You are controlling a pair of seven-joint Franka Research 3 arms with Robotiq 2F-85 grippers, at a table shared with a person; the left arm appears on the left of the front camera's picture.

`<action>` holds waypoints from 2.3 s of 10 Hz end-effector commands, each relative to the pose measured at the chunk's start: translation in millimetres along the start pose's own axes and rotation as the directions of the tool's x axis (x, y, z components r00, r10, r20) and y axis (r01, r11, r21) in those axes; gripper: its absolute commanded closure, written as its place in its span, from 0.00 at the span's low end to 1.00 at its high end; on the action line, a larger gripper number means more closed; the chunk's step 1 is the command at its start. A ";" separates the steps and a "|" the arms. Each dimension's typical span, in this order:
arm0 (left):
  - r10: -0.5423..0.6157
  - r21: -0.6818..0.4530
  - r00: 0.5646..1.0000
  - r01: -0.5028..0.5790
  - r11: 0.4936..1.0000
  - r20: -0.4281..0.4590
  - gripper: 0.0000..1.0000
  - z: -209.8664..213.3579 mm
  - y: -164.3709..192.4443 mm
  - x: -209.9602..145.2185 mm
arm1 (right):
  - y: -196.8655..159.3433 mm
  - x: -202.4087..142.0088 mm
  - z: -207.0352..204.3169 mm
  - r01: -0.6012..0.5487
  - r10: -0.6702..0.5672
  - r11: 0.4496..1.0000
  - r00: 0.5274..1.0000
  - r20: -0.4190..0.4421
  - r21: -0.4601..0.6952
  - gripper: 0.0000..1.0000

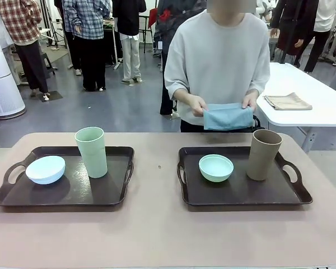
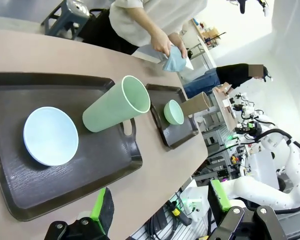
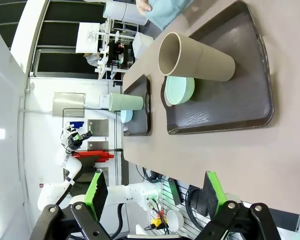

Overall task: Set up a tray with a mat and arrange the tableware.
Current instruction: Pick up the Picnic Bowl and Reusable plastic cup from the Handle tray in front of the human's position and hold them in the air.

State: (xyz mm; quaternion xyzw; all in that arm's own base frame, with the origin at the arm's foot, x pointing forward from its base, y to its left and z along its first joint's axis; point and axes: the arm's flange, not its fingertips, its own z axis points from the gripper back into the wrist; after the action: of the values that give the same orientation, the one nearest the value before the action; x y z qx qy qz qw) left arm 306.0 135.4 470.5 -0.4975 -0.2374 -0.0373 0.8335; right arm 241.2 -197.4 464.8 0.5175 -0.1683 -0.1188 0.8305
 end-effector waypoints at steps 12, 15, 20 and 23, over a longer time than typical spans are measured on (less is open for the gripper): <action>-0.027 -0.022 1.000 0.027 0.999 0.015 0.00 -0.2 2.0 2.2 | -1.3 -0.3 -3.0 -0.011 0.011 1.000 1.000 0.004 0.027 0.00; -0.027 -0.022 1.000 0.027 0.999 0.015 0.00 -0.2 2.0 2.2 | -1.3 -0.3 -3.0 -0.011 0.011 1.000 1.000 0.004 0.027 0.00; -0.027 -0.022 1.000 0.027 0.999 0.015 0.00 -0.2 2.0 2.2 | -1.3 -0.3 -3.0 -0.011 0.011 1.000 1.000 0.004 0.027 0.00; -0.027 -0.022 1.000 0.027 0.999 0.015 0.00 -0.2 2.0 2.2 | -1.3 -0.3 -3.0 -0.011 0.011 1.000 1.000 0.004 0.027 0.00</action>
State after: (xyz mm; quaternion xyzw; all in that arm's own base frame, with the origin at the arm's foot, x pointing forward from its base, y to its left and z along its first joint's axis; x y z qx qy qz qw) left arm 306.2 135.1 470.7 -0.4969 -0.2374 -0.0375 0.8339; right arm 241.0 -197.1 464.9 0.5179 -0.1677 -0.1186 0.8304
